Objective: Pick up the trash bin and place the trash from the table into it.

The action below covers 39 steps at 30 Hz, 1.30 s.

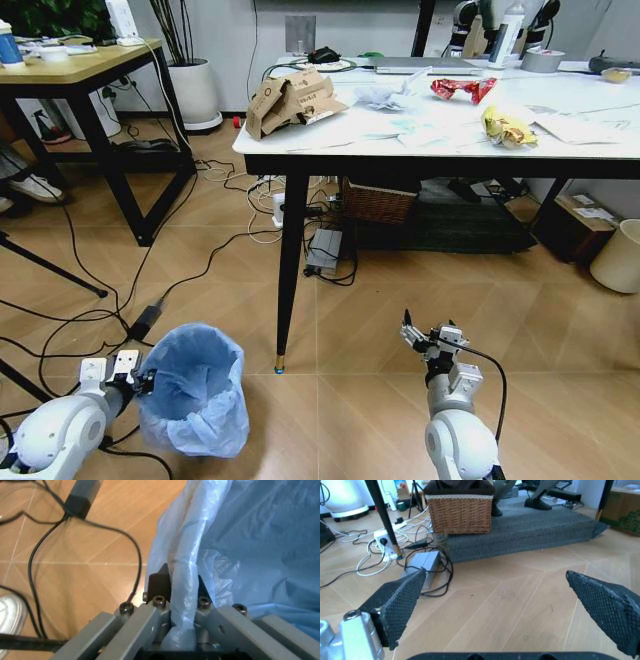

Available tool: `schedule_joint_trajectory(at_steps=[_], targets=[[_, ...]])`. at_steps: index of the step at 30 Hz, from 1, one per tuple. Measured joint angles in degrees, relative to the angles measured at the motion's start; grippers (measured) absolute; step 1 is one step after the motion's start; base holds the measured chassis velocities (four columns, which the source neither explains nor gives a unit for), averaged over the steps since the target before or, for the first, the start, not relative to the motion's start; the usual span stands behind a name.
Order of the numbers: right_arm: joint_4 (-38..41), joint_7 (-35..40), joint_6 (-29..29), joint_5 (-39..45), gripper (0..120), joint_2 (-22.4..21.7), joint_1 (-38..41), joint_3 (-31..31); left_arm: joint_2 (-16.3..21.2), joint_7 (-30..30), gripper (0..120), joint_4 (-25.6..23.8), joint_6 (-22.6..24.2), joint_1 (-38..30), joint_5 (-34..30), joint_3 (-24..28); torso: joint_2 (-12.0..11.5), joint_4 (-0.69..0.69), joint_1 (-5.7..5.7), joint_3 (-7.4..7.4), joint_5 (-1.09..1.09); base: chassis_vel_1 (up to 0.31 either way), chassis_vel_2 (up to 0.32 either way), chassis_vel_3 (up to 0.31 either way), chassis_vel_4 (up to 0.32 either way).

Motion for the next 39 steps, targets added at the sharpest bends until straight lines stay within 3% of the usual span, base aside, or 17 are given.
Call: schedule_joint_trajectory(at_steps=[8, 12, 23, 26, 31, 39], targets=[[2.4, 0.41, -0.85, 0.65, 100, -1.41, -1.15, 0.22, -0.1, -7.78, 0, -8.39, -0.02, 3.05, -4.51, -0.15, 0.0, 0.0, 0.0, -0.01, 0.01, 0.0, 0.0, 0.0, 0.0], [3.97, 0.48, -1.11, 0.95, 100, -2.76, -2.51, 0.62, -1.55, -13.19, 0, -15.32, -0.02, 6.73, -7.25, -0.28, 0.0, 0.0, -0.01, -0.01, 0.0, 0.0, 0.0, 0.0, 0.0], [7.4, 1.23, -3.08, 2.78, 100, -5.12, -4.04, 1.35, -3.31, -19.15, 0, -27.94, -0.06, 12.54, -9.06, 1.34, 0.0, 0.0, -0.01, -0.01, 0.01, 0.0, 0.0, 0.0, 0.0], [7.99, 1.29, -3.17, 3.02, 100, -5.65, -4.59, 1.69, -3.35, -19.56, 0, -29.11, -0.06, 13.15, -9.06, 1.61, 0.0, 0.0, -0.01, -0.01, 0.0, 0.0, 0.0, 0.0, 0.0], [10.5, 1.66, -3.25, 4.22, 100, -7.54, -6.76, 3.4, -3.3, -25.35, 0, -33.55, -0.09, 12.64, -11.03, 7.43, 0.0, -0.01, -0.01, -0.01, 0.02, 0.0, 0.0, 0.0, 0.0], [14.49, 2.7, -3.44, 4.25, 100, -7.64, -10.16, 3.83, -3.3, -29.55, 0, -33.81, -0.11, 14.3, -12.23, 10.78, 0.0, 0.0, -0.01, -0.01, 0.0, 0.0, 0.0, 0.0, 0.0]])
